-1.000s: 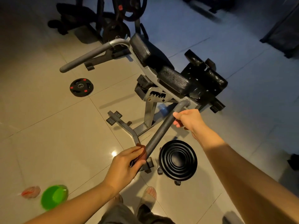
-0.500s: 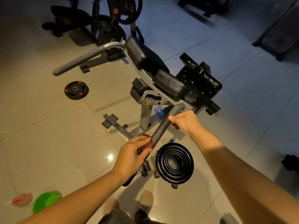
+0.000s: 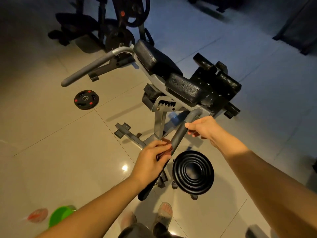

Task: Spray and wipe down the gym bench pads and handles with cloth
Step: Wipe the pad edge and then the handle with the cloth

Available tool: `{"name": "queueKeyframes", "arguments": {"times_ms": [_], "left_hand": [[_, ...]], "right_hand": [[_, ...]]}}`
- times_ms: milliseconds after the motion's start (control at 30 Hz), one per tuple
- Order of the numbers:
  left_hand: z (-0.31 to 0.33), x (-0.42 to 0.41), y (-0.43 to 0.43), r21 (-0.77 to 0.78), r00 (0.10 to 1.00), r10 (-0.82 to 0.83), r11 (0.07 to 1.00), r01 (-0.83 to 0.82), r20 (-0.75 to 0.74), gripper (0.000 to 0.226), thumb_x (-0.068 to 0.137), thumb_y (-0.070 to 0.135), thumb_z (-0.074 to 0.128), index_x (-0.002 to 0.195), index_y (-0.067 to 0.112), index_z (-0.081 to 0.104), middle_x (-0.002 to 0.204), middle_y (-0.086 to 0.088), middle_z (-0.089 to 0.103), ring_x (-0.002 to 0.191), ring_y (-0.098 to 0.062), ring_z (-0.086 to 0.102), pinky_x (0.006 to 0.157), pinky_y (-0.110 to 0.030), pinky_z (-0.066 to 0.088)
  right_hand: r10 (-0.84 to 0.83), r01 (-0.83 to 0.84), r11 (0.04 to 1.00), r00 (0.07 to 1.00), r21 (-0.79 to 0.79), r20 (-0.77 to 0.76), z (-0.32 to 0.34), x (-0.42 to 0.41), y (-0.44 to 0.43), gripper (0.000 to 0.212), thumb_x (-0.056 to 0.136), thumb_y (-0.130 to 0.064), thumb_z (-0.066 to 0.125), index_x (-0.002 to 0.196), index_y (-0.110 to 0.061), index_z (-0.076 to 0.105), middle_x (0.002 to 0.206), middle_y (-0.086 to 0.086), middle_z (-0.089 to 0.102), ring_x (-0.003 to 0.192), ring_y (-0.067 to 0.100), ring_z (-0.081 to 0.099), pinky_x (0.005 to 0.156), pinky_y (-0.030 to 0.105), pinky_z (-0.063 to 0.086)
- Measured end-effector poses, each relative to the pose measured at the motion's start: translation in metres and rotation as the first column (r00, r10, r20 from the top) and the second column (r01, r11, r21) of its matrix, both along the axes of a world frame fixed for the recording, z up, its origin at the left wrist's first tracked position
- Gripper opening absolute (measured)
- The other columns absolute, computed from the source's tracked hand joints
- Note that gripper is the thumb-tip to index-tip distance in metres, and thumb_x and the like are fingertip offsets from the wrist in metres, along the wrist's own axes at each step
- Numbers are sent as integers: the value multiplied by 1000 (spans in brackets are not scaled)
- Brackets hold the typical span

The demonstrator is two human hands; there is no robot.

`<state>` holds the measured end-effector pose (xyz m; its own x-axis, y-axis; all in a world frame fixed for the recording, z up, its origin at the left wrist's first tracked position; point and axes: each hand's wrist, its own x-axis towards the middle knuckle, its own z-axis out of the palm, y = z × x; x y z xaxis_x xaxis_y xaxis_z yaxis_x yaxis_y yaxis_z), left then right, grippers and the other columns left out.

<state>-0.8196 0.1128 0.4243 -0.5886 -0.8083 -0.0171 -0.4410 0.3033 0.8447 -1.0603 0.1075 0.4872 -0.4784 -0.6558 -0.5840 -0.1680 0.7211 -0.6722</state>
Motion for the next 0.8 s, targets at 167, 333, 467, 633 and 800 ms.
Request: {"name": "queueKeyframes", "arguments": {"times_ms": [167,333,467,633,800], "left_hand": [[-13,61,32,99,998,-16,995,10,58,38,89,18,79,125,26,74,121,24,64,117,3,59,106,-21,47],[4,7,-2,25,998,-48,999,47,49,34,93,22,75,127,26,73,119,24,62,112,8,57,101,-7,40],[9,-45,-23,-40,999,-36,999,36,15,33,94,25,73,126,22,73,119,10,66,107,0,57,99,-10,41],[-1,-8,13,49,999,33,998,-31,-36,41,94,18,73,134,26,68,138,12,60,126,2,52,113,-17,39],[-22,57,37,104,988,-108,990,97,106,51,97,9,67,142,32,59,148,15,51,137,2,45,117,-28,39]], "right_hand": [[-21,21,1000,999,-12,31,-4,-2,2,22,94,-18,73,106,1,74,82,6,71,62,8,60,36,10,37],[7,-7,1000,1000,-10,27,-4,-5,1,23,92,-25,75,105,-6,76,93,6,75,73,11,64,47,16,42],[-26,26,1000,999,-10,21,-8,-8,5,24,91,-29,76,101,-8,76,99,11,76,82,19,66,61,26,45],[-37,39,999,998,-30,42,-16,-6,9,23,92,-31,75,102,-10,76,100,10,76,80,18,66,65,28,45],[-37,40,998,998,-56,53,-20,-6,9,24,93,-30,74,105,-9,76,98,8,76,77,16,67,65,29,44]]}}
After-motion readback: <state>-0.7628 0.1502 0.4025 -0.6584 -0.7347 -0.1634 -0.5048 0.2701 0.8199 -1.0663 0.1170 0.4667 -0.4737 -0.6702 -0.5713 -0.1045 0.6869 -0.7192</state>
